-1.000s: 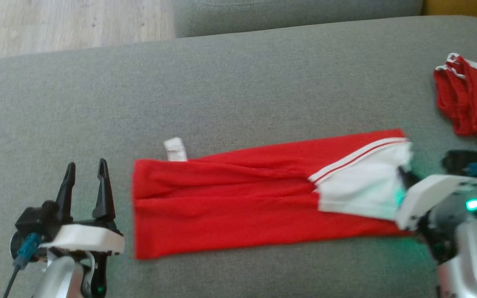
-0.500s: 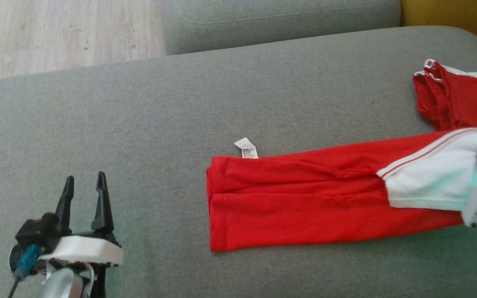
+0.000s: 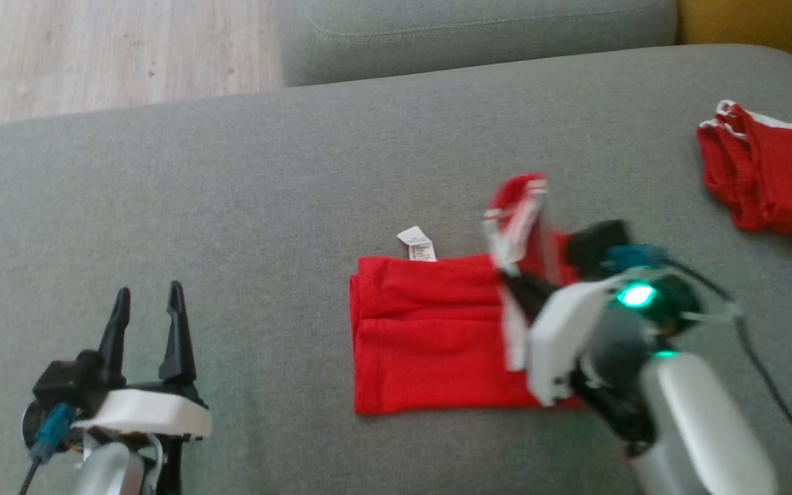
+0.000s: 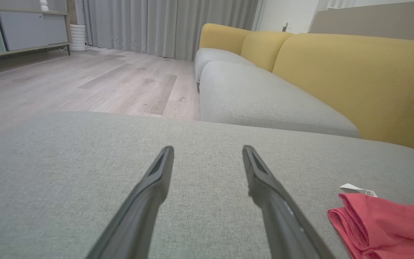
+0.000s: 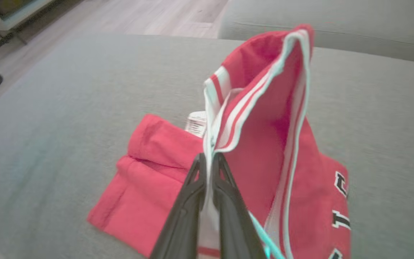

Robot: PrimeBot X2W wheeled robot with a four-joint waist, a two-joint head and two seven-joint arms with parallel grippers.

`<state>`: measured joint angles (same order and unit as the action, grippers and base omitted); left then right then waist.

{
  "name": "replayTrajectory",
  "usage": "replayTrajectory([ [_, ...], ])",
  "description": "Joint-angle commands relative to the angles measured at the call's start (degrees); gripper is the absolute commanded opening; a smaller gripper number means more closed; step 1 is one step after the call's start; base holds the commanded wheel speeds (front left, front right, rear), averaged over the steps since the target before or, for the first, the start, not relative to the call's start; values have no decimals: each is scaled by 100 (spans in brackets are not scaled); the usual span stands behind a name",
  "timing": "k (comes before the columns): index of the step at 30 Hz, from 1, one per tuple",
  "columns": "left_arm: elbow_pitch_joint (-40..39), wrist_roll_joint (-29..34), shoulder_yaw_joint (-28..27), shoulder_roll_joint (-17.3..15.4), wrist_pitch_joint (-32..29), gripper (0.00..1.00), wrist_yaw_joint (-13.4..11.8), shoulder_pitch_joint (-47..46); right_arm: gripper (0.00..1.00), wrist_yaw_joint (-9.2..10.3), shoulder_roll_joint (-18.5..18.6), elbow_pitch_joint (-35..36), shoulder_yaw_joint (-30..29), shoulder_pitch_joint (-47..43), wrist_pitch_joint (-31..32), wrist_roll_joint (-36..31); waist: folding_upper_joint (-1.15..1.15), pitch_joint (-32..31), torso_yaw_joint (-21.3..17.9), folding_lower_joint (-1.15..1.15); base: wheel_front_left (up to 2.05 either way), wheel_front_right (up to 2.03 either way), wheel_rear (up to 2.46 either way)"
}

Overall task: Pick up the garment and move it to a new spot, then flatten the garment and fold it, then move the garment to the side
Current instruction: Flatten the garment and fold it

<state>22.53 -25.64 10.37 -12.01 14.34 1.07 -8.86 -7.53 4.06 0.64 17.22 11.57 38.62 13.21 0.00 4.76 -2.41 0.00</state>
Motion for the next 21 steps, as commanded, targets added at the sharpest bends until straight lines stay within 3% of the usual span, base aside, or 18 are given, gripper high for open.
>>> replayTrajectory([
  [1,-187,34,-157,-131,18,100,-4,-217,0,4,-76,50,257,382,-112,118,0,32,40,0,0,0,0],
  [6,-166,52,-45,-86,-8,100,34,-342,0,4,-114,-786,1005,836,-411,705,0,113,219,0,0,0,0],
  [16,-45,49,41,-45,7,100,87,-483,0,4,-117,-2112,1724,1536,-786,1509,0,232,490,0,0,0,0],
  [17,-28,47,44,-42,11,100,90,-490,21,4,-117,-2213,1801,1588,-822,1633,0,237,505,0,0,0,0],
  [18,-11,47,47,-39,14,100,95,-497,48,4,-117,-2313,1875,1642,-853,1727,0,240,517,0,0,0,0],
  [19,6,46,50,-35,17,100,99,-503,100,4,-117,-2390,1934,1684,-901,1843,0,242,528,0,0,0,0],
  [21,40,42,52,-32,24,100,108,-510,100,4,-117,-2485,2013,1754,-1058,2071,0,235,542,0,0,0,0],
])
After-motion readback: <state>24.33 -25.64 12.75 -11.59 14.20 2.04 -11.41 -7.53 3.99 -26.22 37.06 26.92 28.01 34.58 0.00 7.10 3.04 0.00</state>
